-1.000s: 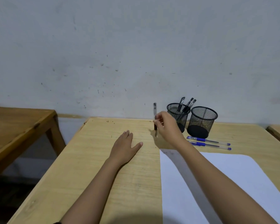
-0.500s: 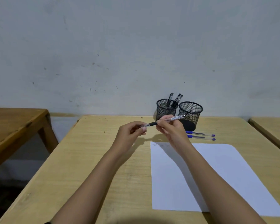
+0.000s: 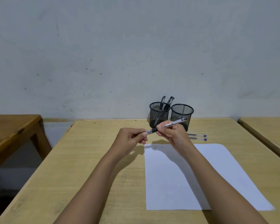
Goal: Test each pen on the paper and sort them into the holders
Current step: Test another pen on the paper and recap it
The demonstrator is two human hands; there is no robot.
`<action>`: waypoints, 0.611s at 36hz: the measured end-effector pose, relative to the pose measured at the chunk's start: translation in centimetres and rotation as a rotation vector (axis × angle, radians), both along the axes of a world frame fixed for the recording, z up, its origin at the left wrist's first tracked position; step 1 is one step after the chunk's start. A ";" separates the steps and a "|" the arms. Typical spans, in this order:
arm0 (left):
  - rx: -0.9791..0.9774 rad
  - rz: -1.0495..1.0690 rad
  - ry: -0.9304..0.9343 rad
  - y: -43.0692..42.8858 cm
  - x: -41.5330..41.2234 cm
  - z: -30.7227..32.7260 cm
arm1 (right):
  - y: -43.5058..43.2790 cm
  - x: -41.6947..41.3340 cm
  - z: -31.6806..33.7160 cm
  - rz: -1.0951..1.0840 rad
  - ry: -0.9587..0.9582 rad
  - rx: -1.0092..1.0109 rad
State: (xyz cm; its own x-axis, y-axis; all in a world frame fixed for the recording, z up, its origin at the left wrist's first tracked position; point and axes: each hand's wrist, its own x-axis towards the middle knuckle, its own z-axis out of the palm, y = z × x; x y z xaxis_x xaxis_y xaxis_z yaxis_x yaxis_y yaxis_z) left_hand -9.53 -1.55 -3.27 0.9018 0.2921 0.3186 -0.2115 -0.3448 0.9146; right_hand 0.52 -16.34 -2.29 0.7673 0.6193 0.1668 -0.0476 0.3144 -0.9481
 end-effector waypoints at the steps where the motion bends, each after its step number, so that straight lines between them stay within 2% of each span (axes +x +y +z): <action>1: -0.005 0.003 -0.003 0.1 -0.2 0.2 | -0.3 0.2 0.1 -0.030 0.001 0.008; 6: -0.101 0.226 -0.060 5.7 -2.9 0.3 | -5.9 3.7 0.3 -0.321 0.173 0.231; 9: -0.043 0.215 0.031 6.1 -2.9 -0.4 | -6.4 4.0 -0.4 -0.330 0.194 0.202; 14: -0.035 0.246 0.124 3.8 -0.6 -3.0 | -3.6 2.6 -2.5 -0.307 0.112 0.048; 18: 0.239 0.303 0.165 3.9 0.4 -4.0 | -3.3 2.4 -3.3 -0.312 0.106 -0.020; 22: 0.381 0.309 0.151 3.7 1.3 -4.5 | -3.2 2.6 -3.3 -0.323 0.129 -0.037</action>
State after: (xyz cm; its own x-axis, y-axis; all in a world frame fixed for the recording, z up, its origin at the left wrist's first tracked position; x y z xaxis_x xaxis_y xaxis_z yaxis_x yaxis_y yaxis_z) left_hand -8.27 2.19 -7.75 0.8358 0.4412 0.3268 0.0783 -0.6850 0.7244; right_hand 3.11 -19.56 -5.58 0.9381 0.3444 0.0376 -0.0715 0.2986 -0.9517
